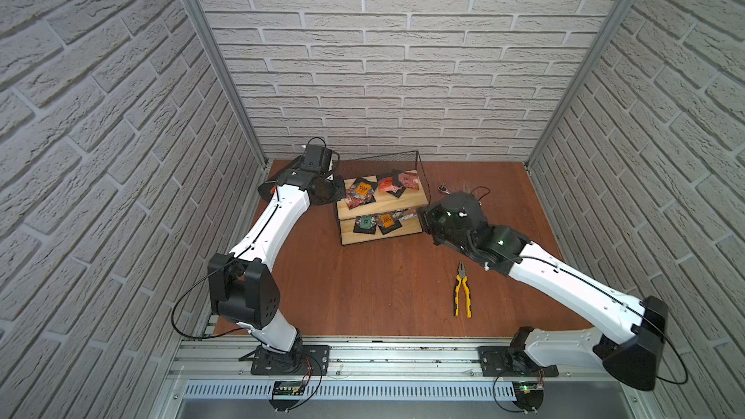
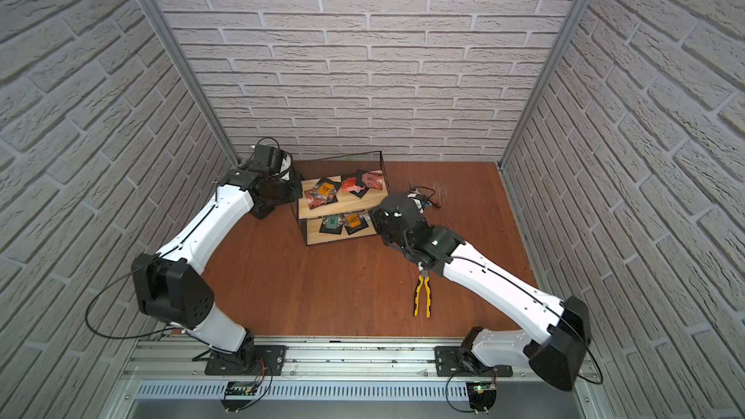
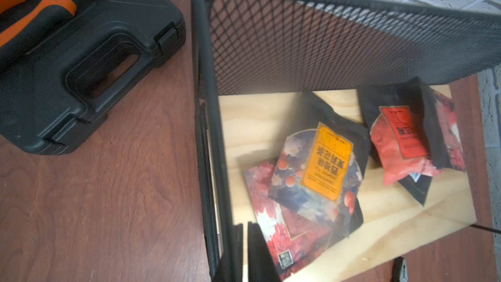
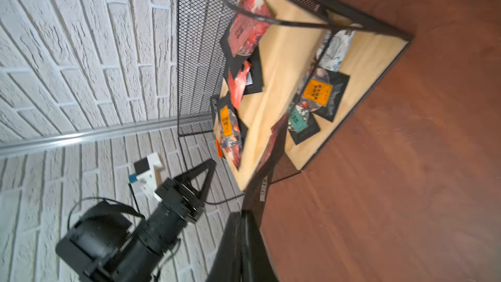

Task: Remove the tea bags from the shelf
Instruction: Pick up the tea bag from the shelf, then place the tea bag at the center of the board.

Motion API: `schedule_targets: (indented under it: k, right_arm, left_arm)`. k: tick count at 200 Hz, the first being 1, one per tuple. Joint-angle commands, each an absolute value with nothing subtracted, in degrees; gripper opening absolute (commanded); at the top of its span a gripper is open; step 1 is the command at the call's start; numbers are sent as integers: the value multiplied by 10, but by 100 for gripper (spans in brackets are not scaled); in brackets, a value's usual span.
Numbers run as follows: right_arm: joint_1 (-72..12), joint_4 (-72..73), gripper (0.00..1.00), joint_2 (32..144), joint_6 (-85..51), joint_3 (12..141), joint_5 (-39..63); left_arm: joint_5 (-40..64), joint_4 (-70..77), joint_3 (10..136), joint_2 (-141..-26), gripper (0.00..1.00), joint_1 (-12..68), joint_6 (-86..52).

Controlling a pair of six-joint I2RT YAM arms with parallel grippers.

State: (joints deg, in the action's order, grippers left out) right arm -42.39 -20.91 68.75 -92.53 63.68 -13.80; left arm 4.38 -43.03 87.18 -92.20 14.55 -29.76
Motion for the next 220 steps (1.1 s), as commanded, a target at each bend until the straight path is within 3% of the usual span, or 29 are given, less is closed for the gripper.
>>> schedule_targets:
  k: [1, 38, 78, 168, 192, 220]
  right_arm:
    - [-392, -253, 3, 606, -806, 560, -80]
    - [-317, -251, 3, 556, -736, 421, 92]
    - [-311, -165, 3, 622, -691, 378, 188]
    - [-281, -247, 3, 673, -647, 346, 160]
    - [-278, -314, 30, 657, -623, 373, 117]
    - [-279, -381, 46, 638, -588, 428, 68]
  left_arm:
    - [48, -423, 889, -926, 10, 146, -286]
    - [48, -426, 889, -925, 10, 146, -282]
    - [45, -428, 891, -927, 10, 144, -279]
    - [49, -430, 897, -936, 10, 144, -283]
    - [48, -430, 898, -936, 10, 144, -282]
    - [49, -431, 899, -938, 10, 144, -281]
